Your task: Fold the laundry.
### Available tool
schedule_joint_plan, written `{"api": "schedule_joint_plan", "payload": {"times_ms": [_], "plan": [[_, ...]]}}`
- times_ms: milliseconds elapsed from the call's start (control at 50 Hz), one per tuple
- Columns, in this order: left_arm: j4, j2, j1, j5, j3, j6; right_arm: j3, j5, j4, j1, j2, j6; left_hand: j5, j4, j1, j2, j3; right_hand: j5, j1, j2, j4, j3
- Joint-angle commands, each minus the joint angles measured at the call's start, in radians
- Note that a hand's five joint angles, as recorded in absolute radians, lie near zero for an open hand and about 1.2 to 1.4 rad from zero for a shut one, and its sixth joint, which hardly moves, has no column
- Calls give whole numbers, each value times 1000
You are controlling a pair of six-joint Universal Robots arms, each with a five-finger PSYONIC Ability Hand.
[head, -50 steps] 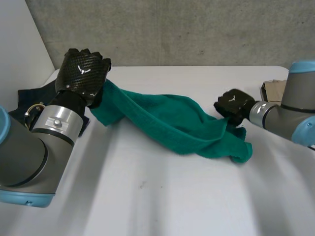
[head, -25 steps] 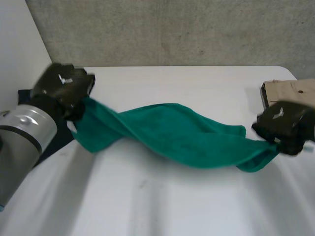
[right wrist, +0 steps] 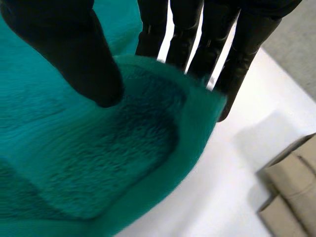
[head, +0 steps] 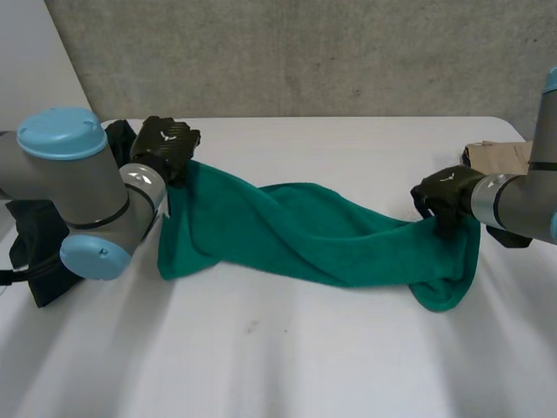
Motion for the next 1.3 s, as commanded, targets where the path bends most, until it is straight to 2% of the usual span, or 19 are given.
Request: {"api": "schedule_joint_plan", "payload": {"times_ms": [20, 160, 300, 440, 560, 620, 680, 720, 860, 920, 1000, 1020, 1080, 1100, 1120, 1200, 1260, 1300], "plan": [[1, 11, -1, 1, -66, -5, -3, 2, 57, -3, 42, -10, 228, 193, 264, 196, 201, -112, 58, -101, -107, -106], [-2, 17, 2, 1, -112, 1, -10, 4, 66, -4, 49, -10, 228, 193, 264, 196, 201, -235, -66, -225, -231, -229], [-5, 74, 3, 2, -164, 4, -10, 19, 72, -4, 53, -36, 228, 193, 264, 196, 201, -200, -31, -190, -196, -194], [-8, 74, 3, 1, -182, 5, -32, 157, 72, -3, 82, -105, 228, 193, 264, 196, 201, -232, -63, -222, -228, -227], [-10, 75, 6, -1, -182, 5, -61, 189, 72, 0, 85, -106, 228, 193, 264, 196, 201, -267, -98, -257, -263, -262], [-13, 85, 10, -1, -187, 5, -67, 186, 75, 0, 80, -102, 228, 193, 264, 196, 201, -224, -54, -213, -219, -218], [-16, 102, 10, -1, -191, 5, -66, 182, 77, 2, 76, -102, 228, 193, 264, 196, 201, 72, 241, 82, 76, 78], [-16, 103, 10, 1, -197, 4, -57, 163, 77, 2, 76, -99, 228, 193, 264, 196, 201, 352, 522, 363, 357, 358], [-4, 82, 14, 2, -190, 7, -73, 96, 63, 5, 86, -99, 228, 193, 264, 196, 201, 354, 523, 364, 358, 360], [33, 34, 17, 1, -127, 9, -147, 90, -8, 8, 102, -89, 228, 193, 264, 196, 201, 354, 523, 364, 358, 360], [117, -18, 34, 1, 25, 9, -291, 93, -201, 10, 123, -39, 228, 193, 264, 196, 201, 354, 523, 364, 358, 360], [142, -23, 40, 1, 55, 7, -346, 93, -298, 10, 122, -5, 228, 193, 264, 196, 201, 354, 523, 364, 358, 360], [298, -17, 66, 1, 161, 1, -415, 90, -458, 11, 108, 48, 228, 193, 264, 196, 201, 354, 523, 364, 358, 360], [355, -15, 69, 1, 181, 1, -438, 90, -576, 11, 87, 88, 228, 193, 264, 196, 201, 354, 523, 364, 358, 360], [466, -7, 75, -1, 216, -1, -440, 91, -633, 10, 71, 107, 228, 193, 264, 196, 201, 354, 523, 364, 358, 360], [699, 45, 74, 1, 252, -7, -419, 100, -880, 10, -21, 203, 228, 193, 264, 196, 201, 354, 523, 364, 358, 360], [739, 77, 76, 2, 257, -14, -379, 102, -994, 8, -70, 252, 228, 193, 264, 196, 201, 354, 523, 364, 358, 360], [725, 97, 77, 7, 254, -42, -363, 100, -1005, 10, -87, 259, 228, 193, 264, 196, 201, 354, 523, 364, 358, 360]]}}
